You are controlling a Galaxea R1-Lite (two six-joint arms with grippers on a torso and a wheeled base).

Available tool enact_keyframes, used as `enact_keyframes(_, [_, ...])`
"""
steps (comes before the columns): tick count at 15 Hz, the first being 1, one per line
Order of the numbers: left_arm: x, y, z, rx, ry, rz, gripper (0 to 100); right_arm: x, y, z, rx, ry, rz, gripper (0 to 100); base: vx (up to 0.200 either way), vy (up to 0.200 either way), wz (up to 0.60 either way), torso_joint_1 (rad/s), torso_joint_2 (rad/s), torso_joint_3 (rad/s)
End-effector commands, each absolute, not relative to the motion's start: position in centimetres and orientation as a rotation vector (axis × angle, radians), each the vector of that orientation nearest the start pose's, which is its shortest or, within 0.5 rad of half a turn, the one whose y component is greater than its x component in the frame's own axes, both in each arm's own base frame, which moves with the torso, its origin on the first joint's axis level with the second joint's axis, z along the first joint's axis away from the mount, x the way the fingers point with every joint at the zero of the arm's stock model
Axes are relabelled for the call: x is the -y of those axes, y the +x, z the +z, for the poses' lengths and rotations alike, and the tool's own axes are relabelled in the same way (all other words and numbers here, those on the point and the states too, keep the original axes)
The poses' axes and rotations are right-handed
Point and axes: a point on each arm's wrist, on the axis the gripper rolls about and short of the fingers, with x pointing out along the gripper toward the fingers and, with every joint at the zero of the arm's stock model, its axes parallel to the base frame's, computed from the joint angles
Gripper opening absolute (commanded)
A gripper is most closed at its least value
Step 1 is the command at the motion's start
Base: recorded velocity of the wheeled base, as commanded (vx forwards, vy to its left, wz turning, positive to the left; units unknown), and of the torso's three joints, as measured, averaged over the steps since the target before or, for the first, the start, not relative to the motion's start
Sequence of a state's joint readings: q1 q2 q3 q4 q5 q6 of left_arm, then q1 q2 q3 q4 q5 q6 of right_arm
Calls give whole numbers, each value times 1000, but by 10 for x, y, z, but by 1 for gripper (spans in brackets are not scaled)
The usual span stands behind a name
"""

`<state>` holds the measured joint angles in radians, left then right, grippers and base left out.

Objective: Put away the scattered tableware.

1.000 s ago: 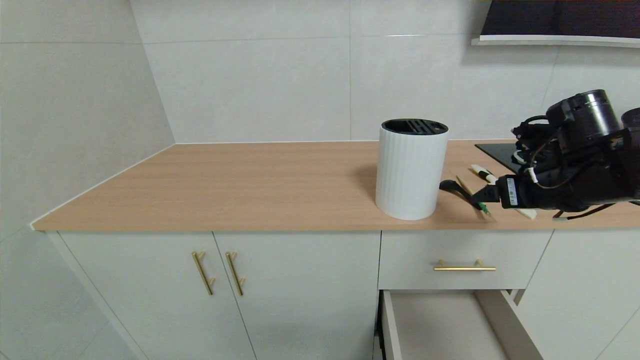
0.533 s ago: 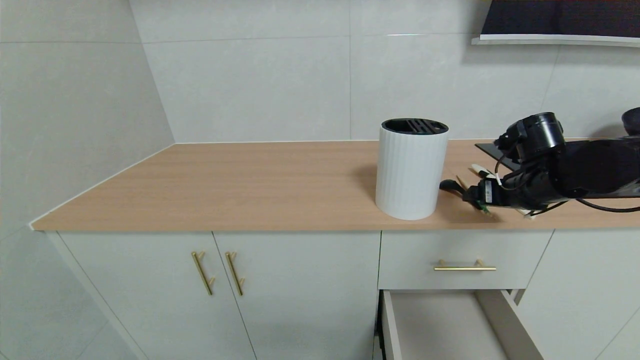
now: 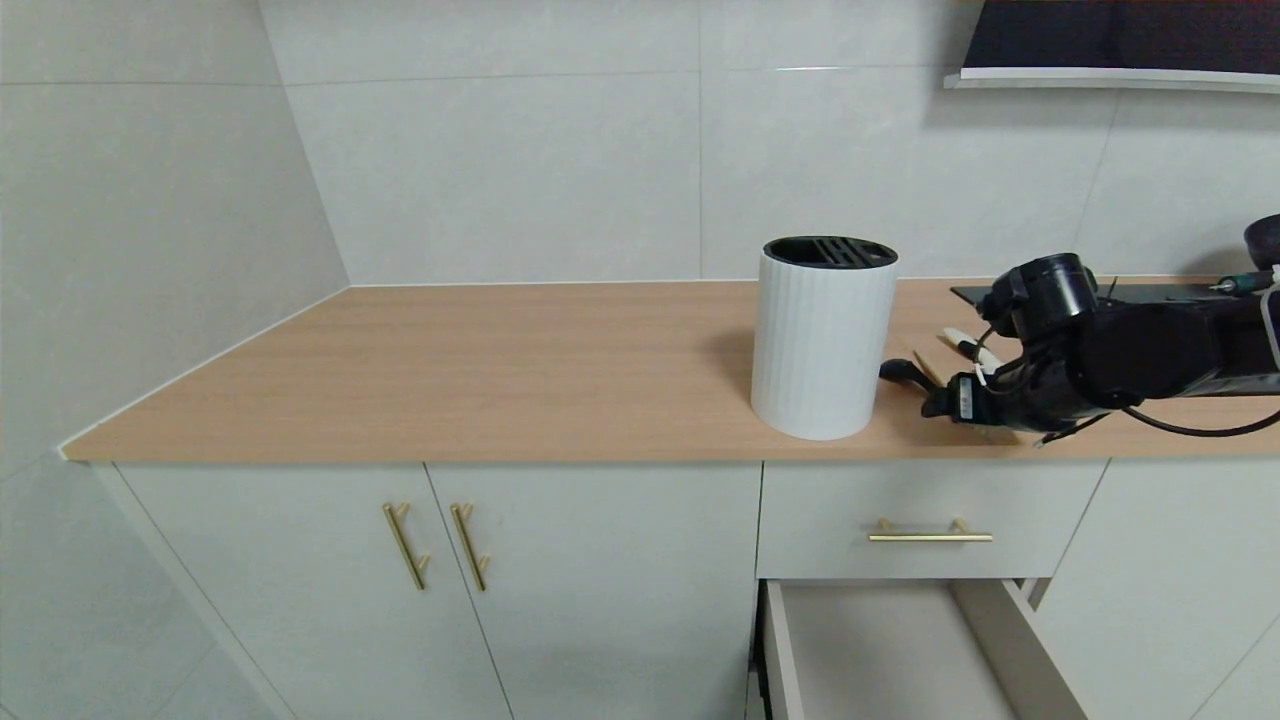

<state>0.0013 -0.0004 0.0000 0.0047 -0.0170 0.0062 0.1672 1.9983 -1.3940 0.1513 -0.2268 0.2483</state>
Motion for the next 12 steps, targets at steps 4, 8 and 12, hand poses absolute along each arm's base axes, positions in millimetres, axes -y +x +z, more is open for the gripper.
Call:
enact_keyframes(4, [0,-23,75,-5,6,-15,100,-59,382,163,-737,88,-146,0,0,0,0,0,0,0])
enact_keyframes(8, [0,-23,75,-5,6,-15,100,-57,379,170,-720,95,-152,0,0,0,0,0,0,0])
enact_keyframes(12, [0,-23,75,-5,6,-15,100,-52,364,190,-679,108,-151,0,0,0,0,0,0,0])
